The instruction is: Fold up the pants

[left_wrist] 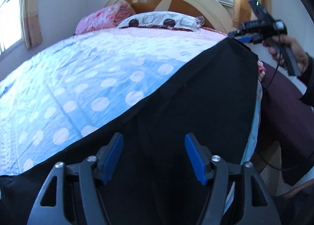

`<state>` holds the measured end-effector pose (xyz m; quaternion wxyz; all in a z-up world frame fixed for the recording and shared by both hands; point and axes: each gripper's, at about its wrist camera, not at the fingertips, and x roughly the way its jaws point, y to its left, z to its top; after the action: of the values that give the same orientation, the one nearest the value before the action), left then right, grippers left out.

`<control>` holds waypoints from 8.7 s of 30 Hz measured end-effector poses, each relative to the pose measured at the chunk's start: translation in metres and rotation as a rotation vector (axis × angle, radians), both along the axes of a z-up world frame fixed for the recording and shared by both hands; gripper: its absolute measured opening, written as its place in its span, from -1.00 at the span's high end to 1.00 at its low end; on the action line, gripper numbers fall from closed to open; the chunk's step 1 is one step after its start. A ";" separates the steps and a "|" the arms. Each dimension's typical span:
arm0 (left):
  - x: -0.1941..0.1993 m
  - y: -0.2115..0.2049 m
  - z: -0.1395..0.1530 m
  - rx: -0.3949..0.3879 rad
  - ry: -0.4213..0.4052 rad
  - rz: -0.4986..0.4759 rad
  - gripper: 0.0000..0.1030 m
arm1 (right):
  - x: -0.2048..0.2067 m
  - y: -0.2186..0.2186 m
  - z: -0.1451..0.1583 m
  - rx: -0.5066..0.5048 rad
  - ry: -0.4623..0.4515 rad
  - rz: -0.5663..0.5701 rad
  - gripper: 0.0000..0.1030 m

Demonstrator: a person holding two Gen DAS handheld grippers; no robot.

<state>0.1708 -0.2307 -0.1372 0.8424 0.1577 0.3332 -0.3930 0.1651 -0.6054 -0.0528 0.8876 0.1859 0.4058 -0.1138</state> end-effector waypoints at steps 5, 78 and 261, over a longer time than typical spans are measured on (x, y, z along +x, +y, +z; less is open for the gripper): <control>-0.003 -0.006 -0.012 0.031 -0.002 0.011 -0.55 | -0.036 0.038 0.001 -0.082 0.031 0.017 -0.09; 0.026 -0.014 -0.014 0.082 0.041 0.147 -0.99 | -0.115 0.004 -0.054 0.477 -0.262 -0.161 0.50; 0.010 0.155 -0.021 -0.081 0.176 0.508 -0.43 | 0.043 0.296 -0.082 0.034 0.014 0.629 -0.31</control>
<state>0.1811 -0.0756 -0.1586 0.8874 0.0004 0.4180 -0.1944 0.2079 -0.3094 -0.1347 0.8733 0.0655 0.4512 0.1719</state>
